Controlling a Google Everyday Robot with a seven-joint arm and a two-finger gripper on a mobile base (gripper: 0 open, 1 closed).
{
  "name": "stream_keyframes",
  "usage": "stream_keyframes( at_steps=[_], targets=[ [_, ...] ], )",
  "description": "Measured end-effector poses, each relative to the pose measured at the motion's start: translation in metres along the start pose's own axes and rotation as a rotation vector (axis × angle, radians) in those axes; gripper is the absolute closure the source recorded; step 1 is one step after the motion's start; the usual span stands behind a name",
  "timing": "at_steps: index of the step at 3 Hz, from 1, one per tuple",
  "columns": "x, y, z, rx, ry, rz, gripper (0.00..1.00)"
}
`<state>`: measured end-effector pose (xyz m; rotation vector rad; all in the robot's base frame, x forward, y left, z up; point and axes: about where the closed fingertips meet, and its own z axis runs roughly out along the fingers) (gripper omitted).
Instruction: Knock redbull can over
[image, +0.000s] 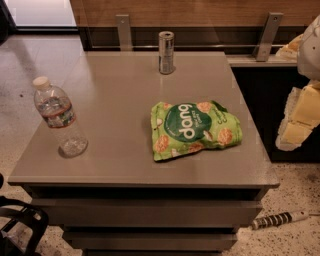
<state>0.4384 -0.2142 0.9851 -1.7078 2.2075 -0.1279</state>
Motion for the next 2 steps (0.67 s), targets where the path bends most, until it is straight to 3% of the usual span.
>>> stream_keyframes(
  at_steps=[2],
  targets=[
    [-0.0019,-0.0094,0.0002,0.014,-0.033,0.009,0.00]
  ],
)
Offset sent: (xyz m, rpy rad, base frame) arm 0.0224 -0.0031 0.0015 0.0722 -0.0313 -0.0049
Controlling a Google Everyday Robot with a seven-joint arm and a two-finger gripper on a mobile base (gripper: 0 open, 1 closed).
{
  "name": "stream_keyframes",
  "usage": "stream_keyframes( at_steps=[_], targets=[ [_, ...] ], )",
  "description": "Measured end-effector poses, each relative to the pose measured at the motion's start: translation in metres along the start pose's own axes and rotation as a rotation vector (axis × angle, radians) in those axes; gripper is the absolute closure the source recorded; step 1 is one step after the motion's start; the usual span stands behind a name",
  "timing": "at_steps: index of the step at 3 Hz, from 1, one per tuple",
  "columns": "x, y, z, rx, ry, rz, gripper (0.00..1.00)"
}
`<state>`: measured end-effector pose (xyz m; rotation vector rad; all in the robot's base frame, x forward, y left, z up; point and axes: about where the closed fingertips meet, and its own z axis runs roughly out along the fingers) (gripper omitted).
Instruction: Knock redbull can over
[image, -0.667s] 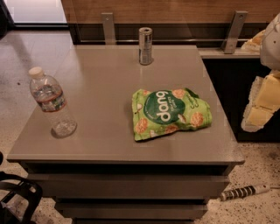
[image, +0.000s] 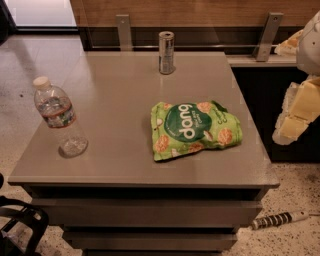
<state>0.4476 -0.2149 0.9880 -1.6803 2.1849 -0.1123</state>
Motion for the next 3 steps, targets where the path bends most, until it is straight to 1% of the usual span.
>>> stream_keyframes(
  at_steps=[1,2,3],
  targets=[
    [-0.006,-0.020,0.013,0.029,-0.121,0.099,0.00],
    [-0.021,-0.031,0.029,0.060,-0.286,0.233,0.00],
    [-0.034,-0.056,0.046,0.114,-0.435,0.319,0.00]
  ],
)
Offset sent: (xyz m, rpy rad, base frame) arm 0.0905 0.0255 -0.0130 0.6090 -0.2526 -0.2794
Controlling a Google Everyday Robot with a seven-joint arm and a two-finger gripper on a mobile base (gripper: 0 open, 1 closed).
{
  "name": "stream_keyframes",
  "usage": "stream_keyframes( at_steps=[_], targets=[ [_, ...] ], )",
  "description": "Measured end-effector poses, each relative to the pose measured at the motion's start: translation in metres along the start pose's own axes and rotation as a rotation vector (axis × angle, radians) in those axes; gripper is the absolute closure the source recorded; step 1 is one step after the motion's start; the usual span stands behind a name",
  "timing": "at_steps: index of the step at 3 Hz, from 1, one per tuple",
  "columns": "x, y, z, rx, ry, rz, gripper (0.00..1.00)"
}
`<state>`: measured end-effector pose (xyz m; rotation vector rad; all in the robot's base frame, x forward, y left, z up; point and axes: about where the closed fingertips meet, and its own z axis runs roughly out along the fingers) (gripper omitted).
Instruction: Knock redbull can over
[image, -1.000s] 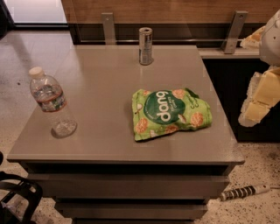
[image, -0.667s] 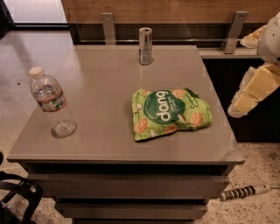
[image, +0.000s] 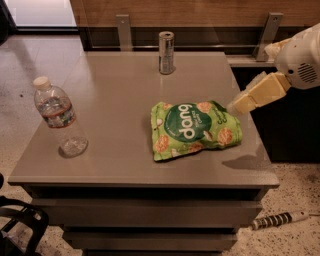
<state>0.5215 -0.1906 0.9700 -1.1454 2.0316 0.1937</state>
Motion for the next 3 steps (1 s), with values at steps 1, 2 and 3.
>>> stream_keyframes(
  at_steps=[1,2,3],
  targets=[
    [-0.010,-0.024,0.026,0.042,-0.148,0.074,0.00],
    [-0.023,-0.048,0.047,0.072,-0.248,0.117,0.00],
    [-0.029,-0.050,0.055,0.063,-0.253,0.118,0.00]
  ],
)
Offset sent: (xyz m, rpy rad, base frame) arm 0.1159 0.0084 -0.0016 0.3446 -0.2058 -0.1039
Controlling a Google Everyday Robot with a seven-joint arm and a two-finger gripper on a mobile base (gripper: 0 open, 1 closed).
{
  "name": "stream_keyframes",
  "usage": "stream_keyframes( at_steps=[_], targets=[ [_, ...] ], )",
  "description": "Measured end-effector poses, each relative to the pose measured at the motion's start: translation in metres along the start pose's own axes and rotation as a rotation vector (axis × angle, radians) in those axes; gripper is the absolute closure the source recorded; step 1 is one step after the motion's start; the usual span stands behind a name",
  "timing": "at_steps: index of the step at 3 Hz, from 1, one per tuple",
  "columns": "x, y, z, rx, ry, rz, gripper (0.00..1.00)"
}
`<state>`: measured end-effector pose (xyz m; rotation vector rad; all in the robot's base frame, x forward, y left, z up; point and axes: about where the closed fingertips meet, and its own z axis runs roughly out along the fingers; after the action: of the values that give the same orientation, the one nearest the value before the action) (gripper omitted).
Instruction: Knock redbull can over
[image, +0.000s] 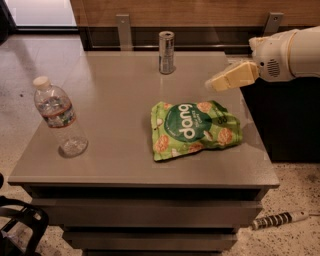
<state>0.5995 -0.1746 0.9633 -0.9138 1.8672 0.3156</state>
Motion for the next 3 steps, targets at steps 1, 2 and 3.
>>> stream_keyframes(
  at_steps=[1,2,3],
  targets=[
    [-0.008,-0.011,0.037,-0.048,-0.027,0.018,0.00],
    [-0.017,-0.028,0.082,-0.091,-0.071,0.037,0.00],
    [-0.024,-0.039,0.119,-0.108,-0.110,0.046,0.00]
  ],
)
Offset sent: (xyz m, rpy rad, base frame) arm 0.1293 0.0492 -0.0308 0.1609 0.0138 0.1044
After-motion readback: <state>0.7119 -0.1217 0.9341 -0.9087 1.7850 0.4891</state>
